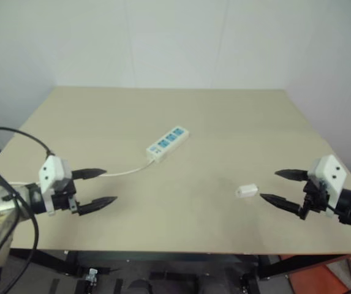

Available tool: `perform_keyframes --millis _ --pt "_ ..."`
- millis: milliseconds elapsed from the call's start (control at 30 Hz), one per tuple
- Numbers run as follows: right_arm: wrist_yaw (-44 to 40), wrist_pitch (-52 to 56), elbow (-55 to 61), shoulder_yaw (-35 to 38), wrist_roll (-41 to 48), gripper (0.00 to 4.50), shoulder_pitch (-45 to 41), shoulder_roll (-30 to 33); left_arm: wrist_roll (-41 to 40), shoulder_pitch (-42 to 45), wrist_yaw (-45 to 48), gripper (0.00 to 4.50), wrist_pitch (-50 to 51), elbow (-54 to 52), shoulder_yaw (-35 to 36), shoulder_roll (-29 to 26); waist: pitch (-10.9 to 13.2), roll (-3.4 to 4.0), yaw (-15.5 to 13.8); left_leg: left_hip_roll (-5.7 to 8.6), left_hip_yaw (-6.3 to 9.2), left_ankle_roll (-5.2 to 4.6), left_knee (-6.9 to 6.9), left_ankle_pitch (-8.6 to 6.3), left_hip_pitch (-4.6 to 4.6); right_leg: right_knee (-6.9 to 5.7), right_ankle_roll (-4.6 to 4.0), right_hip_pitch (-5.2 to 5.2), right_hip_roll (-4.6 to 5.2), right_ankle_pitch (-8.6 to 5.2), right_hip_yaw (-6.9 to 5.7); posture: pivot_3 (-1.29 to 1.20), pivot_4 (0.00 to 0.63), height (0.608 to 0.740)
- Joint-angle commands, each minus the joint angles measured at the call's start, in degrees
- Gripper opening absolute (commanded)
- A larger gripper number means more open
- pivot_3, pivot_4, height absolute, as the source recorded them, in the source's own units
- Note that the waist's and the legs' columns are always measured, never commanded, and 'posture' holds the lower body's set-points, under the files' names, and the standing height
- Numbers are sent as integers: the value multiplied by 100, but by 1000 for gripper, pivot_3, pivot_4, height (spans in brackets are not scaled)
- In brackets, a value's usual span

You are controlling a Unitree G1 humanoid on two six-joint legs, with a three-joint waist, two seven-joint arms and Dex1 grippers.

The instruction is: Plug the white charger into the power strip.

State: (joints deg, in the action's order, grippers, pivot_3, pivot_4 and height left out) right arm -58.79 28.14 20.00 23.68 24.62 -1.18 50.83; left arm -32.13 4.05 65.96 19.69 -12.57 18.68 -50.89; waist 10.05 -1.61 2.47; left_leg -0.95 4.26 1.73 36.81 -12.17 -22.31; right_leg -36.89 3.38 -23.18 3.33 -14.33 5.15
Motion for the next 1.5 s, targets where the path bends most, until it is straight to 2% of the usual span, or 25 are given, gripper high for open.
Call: perform_keyframes --millis 33,333,400,567,800,900,1067,1167,1300,1433,1500 --pt "21 28 210 130 158 4500 6 131 -22 77 7 4480 -118 -31 1 24 0 0 0 0 0 0 0 0 0 0 0 0 0 0 0 0 150 740" --pt "86 7 207 78 209 4500 -40 180 158 397 -268 4480 -93 95 -199 223 0 0 -6 0 0 0 0 0 0 0 0 1 0 0 0 0 150 740" --pt "110 9 227 56 221 4500 -64 180 667 823 -655 4480 -151 424 -613 340 0 0 -29 1 1 0 0 0 1 0 1 3 0 0 -1 0 150 740" --pt "152 -16 331 34 249 4500 -59 165 1807 2479 -1071 4480 -205 2156 -1852 894 0 -3 -83 10 5 0 8 1 -1 5 10 9 1 6 -1 0 150 740" --pt "192 -38 437 126 278 4500 9 176 2868 4153 -1547 4480 -1037 5075 -2668 1968 3 -8 -116 15 6 -1 9 0 -12 9 -5 3 2 17 -1 0 150 740" --pt "232 -31 521 175 285 4500 44 158 3239 4566 -1836 3943 -1444 6115 -2857 2331 4 -11 -85 14 7 -2 8 0 -12 7 3 2 1 13 -1 0 150 740" --pt "257 -19 657 291 339 4500 130 159 3447 4937 -2057 2336 -1716 7248 -2843 2715 3 -11 -137 18 9 -2 12 1 -4 6 18 14 3 9 -1 0 150 740" --pt "279 -19 692 306 356 4500 162 169 3454 5021 -2076 1425 -1790 7556 -2776 2801 -2 -11 -142 18 10 -1 13 1 2 5 19 19 3 9 -1 0 150 740" --pt "280 -28 731 365 373 4500 263 197 3305 4941 -1616 149 -1877 7442 -2671 2832 -8 -9 -136 17 9 -1 13 1 6 0 19 20 1 9 0 0 150 740" --pt "280 -40 731 355 386 4500 291 201 3143 4558 -793 35 -2245 6745 -2665 2672 -9 -7 -109 17 9 -1 11 0 1 0 17 15 2 9 1 0 150 740" --pt "288 -46 728 326 380 4500 282 192 2819 4060 -172 35 -2355 5787 -2598 2463 -9 -6 -106 17 9 -1 9 0 -3 -1 9 11 3 13 2 0 150 740"
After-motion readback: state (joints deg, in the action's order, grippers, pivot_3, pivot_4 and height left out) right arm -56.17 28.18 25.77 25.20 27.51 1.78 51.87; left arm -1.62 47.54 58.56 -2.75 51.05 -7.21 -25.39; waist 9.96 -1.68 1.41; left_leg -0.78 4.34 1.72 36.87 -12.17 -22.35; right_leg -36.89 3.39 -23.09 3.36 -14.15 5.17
